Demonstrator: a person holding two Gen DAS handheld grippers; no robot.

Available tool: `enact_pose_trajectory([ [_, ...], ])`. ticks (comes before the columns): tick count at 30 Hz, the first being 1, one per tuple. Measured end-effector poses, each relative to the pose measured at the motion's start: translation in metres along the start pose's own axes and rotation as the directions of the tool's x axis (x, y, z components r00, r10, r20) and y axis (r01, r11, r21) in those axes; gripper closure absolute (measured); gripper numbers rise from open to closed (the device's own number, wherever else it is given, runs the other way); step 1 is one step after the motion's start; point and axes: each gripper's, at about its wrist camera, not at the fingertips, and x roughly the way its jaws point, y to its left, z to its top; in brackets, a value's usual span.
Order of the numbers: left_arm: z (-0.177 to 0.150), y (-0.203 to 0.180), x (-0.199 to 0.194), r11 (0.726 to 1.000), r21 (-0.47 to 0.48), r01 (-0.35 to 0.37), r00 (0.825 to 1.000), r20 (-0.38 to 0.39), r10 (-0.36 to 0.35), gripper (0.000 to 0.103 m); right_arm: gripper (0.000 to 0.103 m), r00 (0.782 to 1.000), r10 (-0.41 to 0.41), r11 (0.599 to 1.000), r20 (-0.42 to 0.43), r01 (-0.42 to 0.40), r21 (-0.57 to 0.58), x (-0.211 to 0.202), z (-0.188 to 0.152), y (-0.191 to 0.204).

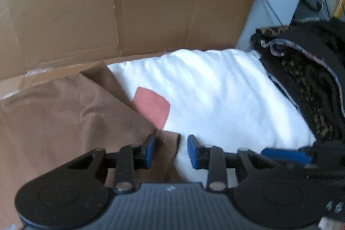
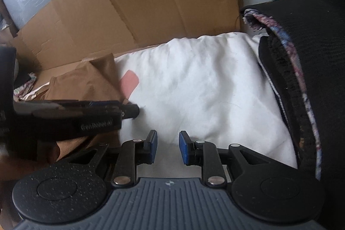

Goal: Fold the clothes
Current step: 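Close the left gripper on the shirt near the collar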

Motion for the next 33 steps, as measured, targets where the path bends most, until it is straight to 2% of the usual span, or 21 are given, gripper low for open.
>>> enact_pose_trajectory([
  [1, 0.001, -0.001, 0.000, 1.000, 0.008, -0.014, 1.000, -0.006, 0.014, 0.071, 0.075, 1.000, -0.002, 1.000, 0.002, 0.002, 0.005, 0.000, 0.001, -0.001],
  [3, 0.003, -0.002, 0.000, 0.999, 0.013, -0.042, 0.999, -0.019, 0.042, 0.087, 0.075, 1.000, -0.002, 1.000, 0.005, 0.002, 0.017, -0.001, 0.005, -0.002],
  [6, 0.006, 0.007, -0.004, 0.999, -0.026, -0.024, 0.999, -0.037, 0.023, 0.095, 0.075, 1.000, 0.008, 0.999, 0.008, -0.009, 0.034, -0.002, 0.012, -0.003],
  [10, 0.010, 0.025, -0.022, 0.995, -0.088, 0.049, 0.998, -0.042, -0.053, 0.096, 0.075, 0.999, 0.038, 0.998, 0.021, -0.039, 0.050, -0.002, 0.022, -0.001],
  [15, 0.008, 0.046, -0.057, 0.989, -0.129, 0.078, 0.997, -0.008, -0.080, 0.096, 0.075, 0.996, 0.086, 0.995, 0.025, -0.087, 0.045, 0.003, 0.036, 0.010],
  [23, -0.001, 0.088, -0.083, 0.967, -0.244, 0.070, 0.997, 0.031, -0.064, 0.096, 0.075, 0.987, 0.163, 0.985, -0.001, -0.162, -0.049, 0.022, 0.062, 0.039],
  [27, -0.008, 0.109, -0.088, 0.953, -0.297, 0.052, 0.998, 0.034, -0.044, 0.096, 0.075, 0.985, 0.174, 0.979, -0.012, -0.175, -0.104, 0.037, 0.071, 0.052],
  [33, -0.023, 0.145, -0.092, 0.916, -0.401, 0.006, 1.000, 0.029, 0.006, 0.096, 0.075, 0.980, 0.198, 0.974, -0.030, -0.200, -0.111, 0.066, 0.083, 0.069],
])
